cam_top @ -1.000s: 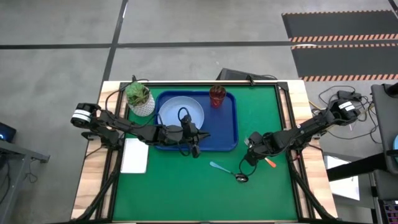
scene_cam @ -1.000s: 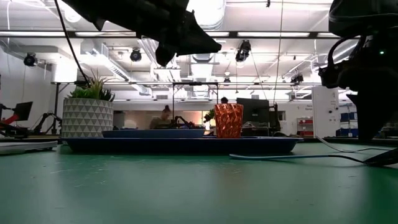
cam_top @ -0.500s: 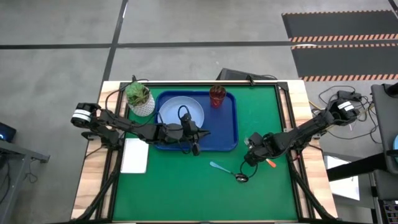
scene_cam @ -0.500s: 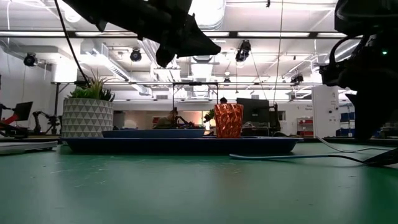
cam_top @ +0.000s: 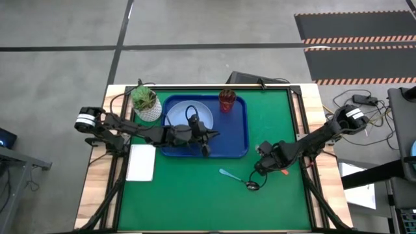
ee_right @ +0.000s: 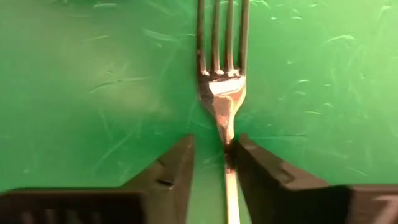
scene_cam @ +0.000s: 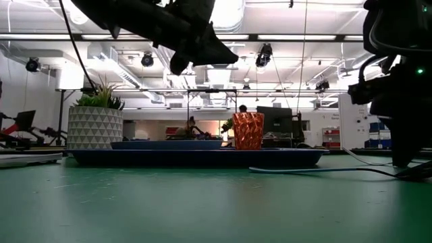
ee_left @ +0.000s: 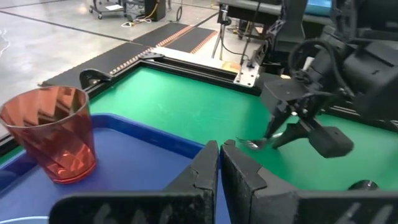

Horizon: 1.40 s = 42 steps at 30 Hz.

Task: Pick and place plate/cup/fork/spoon on tray
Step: Put the orange fork on the blue serving tray to the bottom right of the brown cup

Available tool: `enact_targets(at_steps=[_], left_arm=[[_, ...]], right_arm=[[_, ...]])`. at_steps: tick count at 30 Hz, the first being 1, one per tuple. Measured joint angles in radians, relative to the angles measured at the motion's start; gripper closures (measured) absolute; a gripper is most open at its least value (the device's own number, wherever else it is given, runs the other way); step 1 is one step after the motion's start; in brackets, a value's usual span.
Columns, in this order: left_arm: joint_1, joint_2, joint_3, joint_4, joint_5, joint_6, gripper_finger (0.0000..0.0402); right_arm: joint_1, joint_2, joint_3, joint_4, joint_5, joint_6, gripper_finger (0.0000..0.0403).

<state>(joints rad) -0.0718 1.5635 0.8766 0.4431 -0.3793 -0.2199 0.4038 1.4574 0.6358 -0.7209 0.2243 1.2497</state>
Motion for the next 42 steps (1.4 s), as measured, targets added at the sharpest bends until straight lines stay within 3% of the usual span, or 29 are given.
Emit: enact_targets(at_steps=[5,13,21,26,29,34,42], left_arm=[[0.012,0.0,0.006,0.002,-0.001,0.0,0.0402],[0.01,0.0,0.002,0.045,0.0,-0.001,0.0402],[-0.009,0.0,0.001,0.047,0.007,-0.009,0.0402],[-0.019,0.0,0.006,0.071,0.008,-0.01,0.0402],[-0.024,0.003,0.002,0.128,0.008,-0.01,0.0402],[-0.035,0.006,0.005,0.173,0.013,-0.011,0.0402],[-0.042,0.006,0.001,0.185,0.013,-0.09,0.0402]], right_arm=[[0.0,-0.007,0.0,0.025,-0.002,0.017,0.0383],[0.041,-0.108,-0.002,0.014,0.072,0.023,0.039],[0.167,-0.332,-0.004,0.02,0.362,-0.048,0.0391],[0.212,-0.423,-0.005,0.121,0.617,-0.199,0.0392],[0.211,-0.447,-0.005,0.222,0.711,-0.333,0.0392],[0.199,-0.454,-0.005,0.4,0.748,-0.6,0.0392],[0.128,-0.452,-0.016,0.683,0.745,-0.899,0.0392]])
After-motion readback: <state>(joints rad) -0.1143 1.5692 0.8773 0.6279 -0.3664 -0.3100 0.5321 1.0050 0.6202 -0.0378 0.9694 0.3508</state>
